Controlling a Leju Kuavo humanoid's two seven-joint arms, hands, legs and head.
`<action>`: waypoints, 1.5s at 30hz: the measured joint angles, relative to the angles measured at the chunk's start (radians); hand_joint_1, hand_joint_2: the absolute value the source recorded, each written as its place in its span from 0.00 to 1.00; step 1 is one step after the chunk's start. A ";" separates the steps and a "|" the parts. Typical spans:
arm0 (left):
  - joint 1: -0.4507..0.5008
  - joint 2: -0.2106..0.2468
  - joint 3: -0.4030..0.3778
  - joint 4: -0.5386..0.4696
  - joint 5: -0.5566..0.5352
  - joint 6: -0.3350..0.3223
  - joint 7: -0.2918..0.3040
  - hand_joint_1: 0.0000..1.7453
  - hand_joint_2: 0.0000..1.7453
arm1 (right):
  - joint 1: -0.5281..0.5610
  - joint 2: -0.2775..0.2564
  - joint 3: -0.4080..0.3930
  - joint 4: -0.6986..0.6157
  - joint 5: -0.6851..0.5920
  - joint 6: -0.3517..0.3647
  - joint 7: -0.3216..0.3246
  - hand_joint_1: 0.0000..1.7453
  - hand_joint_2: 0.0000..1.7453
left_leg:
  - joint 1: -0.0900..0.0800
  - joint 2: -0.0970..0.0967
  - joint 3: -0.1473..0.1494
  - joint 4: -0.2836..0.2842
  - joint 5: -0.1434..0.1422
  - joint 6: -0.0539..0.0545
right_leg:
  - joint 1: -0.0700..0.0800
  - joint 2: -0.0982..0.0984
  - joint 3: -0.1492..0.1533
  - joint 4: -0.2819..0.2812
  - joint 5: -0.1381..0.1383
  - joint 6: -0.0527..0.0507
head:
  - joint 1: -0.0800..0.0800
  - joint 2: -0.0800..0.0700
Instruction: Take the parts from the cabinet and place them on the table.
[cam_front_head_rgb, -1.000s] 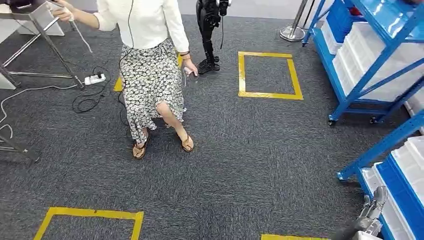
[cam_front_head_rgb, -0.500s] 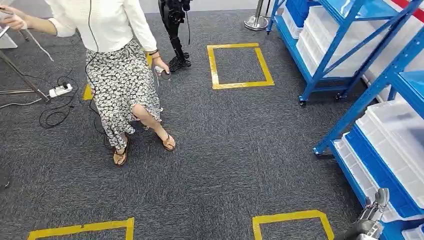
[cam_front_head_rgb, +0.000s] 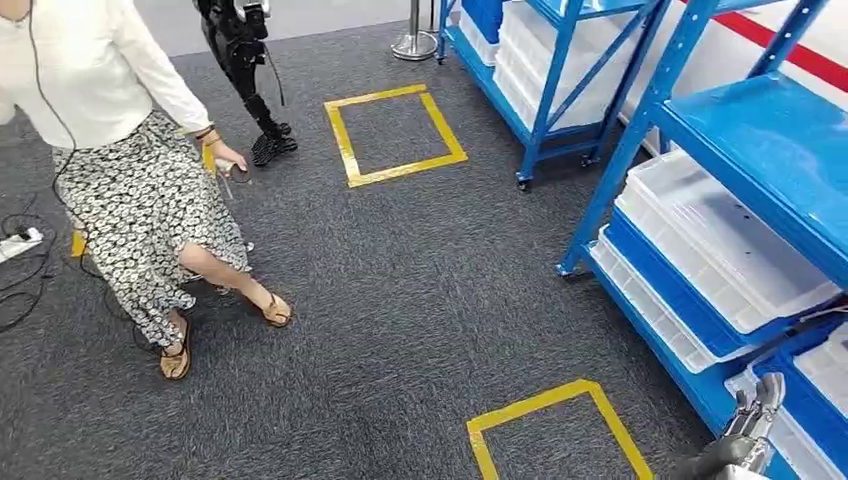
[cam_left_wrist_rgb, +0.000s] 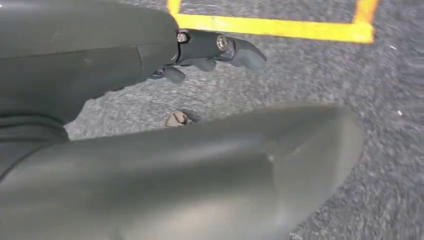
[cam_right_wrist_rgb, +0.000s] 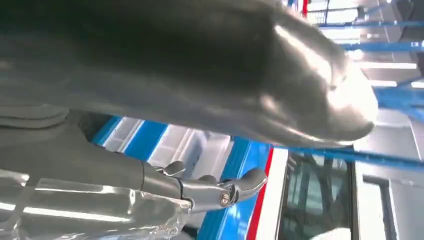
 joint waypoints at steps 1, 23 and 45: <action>0.000 0.000 0.000 0.000 -0.001 0.000 0.000 0.00 0.00 | -0.001 0.000 0.000 0.000 0.000 0.000 0.000 0.00 0.00 | -0.002 0.007 -0.002 -0.010 0.002 0.002 | 0.005 0.012 -0.010 0.005 0.000 0.005 | 0.000 0.000; -0.004 -0.003 0.000 -0.002 0.013 0.000 -0.009 0.00 0.00 | 0.004 0.008 -0.027 -0.013 0.005 0.043 -0.005 0.00 0.00 | -0.004 0.096 -0.048 0.137 -0.110 -0.016 | -0.017 -0.105 -0.005 -0.007 0.004 -0.005 | -0.011 0.000; -0.005 -0.005 0.000 -0.002 0.011 -0.006 -0.010 0.00 0.00 | 0.009 0.019 -0.046 -0.022 0.014 0.057 -0.004 0.00 0.00 | -0.006 0.183 0.011 -0.060 0.037 0.024 | -0.026 -0.167 -0.022 0.021 -0.018 0.075 | -0.002 0.000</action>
